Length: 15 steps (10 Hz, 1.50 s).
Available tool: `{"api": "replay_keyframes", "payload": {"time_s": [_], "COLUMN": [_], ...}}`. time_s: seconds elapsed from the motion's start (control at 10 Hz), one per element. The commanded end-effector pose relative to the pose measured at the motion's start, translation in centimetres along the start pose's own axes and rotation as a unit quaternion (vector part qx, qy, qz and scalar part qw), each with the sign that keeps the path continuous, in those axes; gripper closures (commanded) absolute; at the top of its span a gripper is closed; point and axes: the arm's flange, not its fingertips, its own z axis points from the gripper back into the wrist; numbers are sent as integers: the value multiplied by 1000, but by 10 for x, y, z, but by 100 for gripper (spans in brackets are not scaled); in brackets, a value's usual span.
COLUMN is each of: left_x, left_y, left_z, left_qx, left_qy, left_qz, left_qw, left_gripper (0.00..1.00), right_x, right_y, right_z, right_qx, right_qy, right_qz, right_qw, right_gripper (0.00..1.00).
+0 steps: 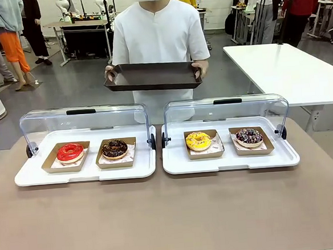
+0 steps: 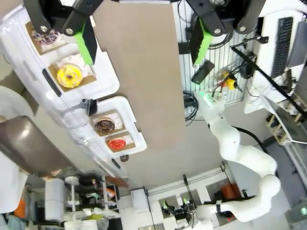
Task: Provide the desired donut to the person.
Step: Pick up and lift the Paper togo box containing the Donut pointed at by the person.
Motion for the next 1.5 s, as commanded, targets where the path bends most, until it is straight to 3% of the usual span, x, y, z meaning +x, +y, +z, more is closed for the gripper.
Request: {"api": "replay_keyframes", "payload": {"time_s": [0.0, 1.4], "left_x": [-1, -1], "left_y": [-1, -1], "left_z": [3, 3], "left_qx": [-14, -14], "left_qy": [-20, -20], "left_qz": [-6, -6], "left_qw": [1000, 1000], "left_gripper": [0, 0], "right_x": [-1, -1], "right_y": [-2, -2], "right_z": [8, 8], "right_qx": [7, 7], "right_qy": [-5, -5], "right_qz": [-2, -2], "right_qw": [1000, 1000], "right_gripper": [0, 0]}}
